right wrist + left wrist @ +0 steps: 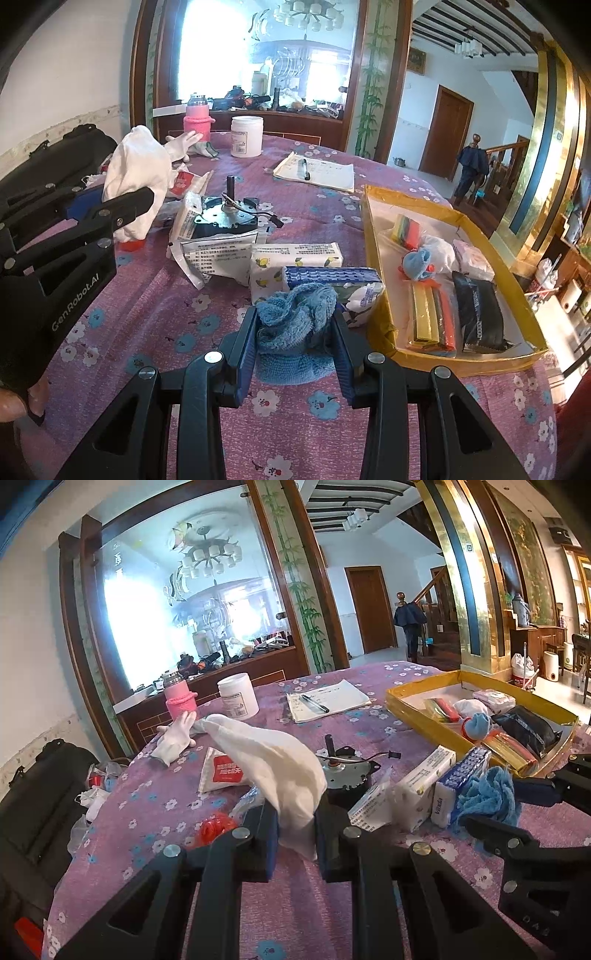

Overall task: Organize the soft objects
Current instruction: 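Lift the white glove with the left tool while the right tool holds the blue towel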

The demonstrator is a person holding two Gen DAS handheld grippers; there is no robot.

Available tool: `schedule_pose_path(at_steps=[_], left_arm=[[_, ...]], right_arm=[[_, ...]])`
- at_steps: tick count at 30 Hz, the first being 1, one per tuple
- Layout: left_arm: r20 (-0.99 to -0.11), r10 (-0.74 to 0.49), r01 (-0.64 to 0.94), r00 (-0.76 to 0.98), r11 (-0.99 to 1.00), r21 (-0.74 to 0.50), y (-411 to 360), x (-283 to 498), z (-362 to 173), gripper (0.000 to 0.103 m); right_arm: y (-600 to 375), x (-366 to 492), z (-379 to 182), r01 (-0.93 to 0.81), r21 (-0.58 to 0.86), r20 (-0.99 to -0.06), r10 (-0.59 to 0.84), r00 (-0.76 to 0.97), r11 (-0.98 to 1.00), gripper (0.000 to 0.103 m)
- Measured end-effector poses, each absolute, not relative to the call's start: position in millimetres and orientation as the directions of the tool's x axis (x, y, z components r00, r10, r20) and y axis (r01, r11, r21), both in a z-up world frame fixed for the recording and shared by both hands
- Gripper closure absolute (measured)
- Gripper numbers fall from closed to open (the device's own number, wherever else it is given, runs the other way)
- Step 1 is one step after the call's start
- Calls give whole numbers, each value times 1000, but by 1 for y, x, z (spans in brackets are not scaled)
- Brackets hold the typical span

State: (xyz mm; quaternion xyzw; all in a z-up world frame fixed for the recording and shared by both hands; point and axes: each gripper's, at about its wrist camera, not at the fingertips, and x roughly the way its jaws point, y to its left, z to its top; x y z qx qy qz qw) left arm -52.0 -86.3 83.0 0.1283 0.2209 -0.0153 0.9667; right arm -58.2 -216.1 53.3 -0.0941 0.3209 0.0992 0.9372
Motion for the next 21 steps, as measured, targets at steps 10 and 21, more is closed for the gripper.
schedule_pose_path(at_steps=[10,21], left_arm=[[-430,31,82,902,967,242,-85,-52,84,86],[-428,30,81,903,968,238,-84,-52,84,86]], right_arm=[[-211,-62,54,-241,-156,-601,101,793,958,63],[-211,-64,56,-237,-165,-590,97,802,957,63]])
